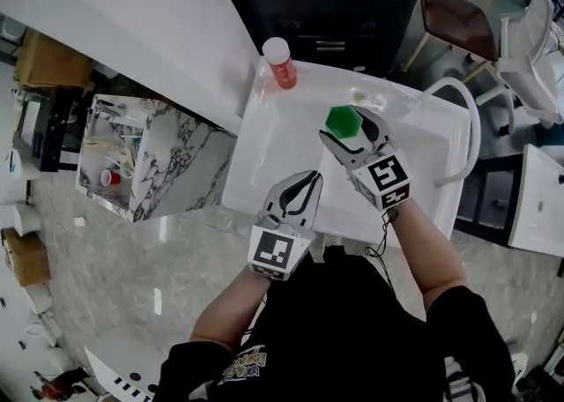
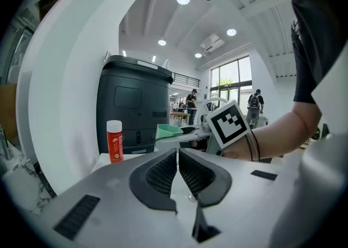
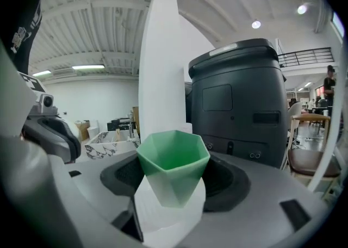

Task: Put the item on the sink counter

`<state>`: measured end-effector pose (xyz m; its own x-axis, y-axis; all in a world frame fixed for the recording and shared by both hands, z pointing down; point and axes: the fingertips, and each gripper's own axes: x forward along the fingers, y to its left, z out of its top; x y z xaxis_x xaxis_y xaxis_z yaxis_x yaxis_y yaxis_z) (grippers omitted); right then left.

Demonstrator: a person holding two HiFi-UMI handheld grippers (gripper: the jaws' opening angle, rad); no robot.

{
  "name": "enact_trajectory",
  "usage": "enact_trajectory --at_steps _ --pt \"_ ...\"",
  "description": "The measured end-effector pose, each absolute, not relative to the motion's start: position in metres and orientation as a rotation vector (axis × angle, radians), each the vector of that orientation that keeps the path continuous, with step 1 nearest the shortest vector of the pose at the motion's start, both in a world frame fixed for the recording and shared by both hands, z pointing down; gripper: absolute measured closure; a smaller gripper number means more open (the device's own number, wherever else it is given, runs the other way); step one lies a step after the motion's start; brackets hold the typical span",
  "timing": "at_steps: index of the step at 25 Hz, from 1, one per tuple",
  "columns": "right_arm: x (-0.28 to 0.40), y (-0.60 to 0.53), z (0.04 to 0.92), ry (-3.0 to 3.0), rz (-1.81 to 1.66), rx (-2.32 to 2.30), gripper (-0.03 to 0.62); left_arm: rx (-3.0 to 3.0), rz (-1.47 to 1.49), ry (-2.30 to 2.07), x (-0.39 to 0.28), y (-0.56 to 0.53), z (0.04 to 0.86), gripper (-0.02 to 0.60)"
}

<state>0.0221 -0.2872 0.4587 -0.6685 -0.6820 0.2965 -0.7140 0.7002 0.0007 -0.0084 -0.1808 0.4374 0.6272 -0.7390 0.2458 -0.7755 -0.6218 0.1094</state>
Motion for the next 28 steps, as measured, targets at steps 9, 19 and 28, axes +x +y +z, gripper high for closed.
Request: enact_trajectory --at_steps 9,19,28 --pt "0.017 -0.345 0.507 -2.548 0.189 1.185 0.23 2.632 0.312 -1.169 -0.032 -0.197 0.46 0.56" --pt "0.015 -0.4 0.564 -2.457 0.182 1.197 0.23 2.556 0.347 -1.135 -0.055 -0.213 0.49 0.56" --pt "0.011 -0.421 0.586 -2.434 0.18 1.208 0.23 2.515 0.346 -1.148 -0.072 -0.228 0.499 0.56"
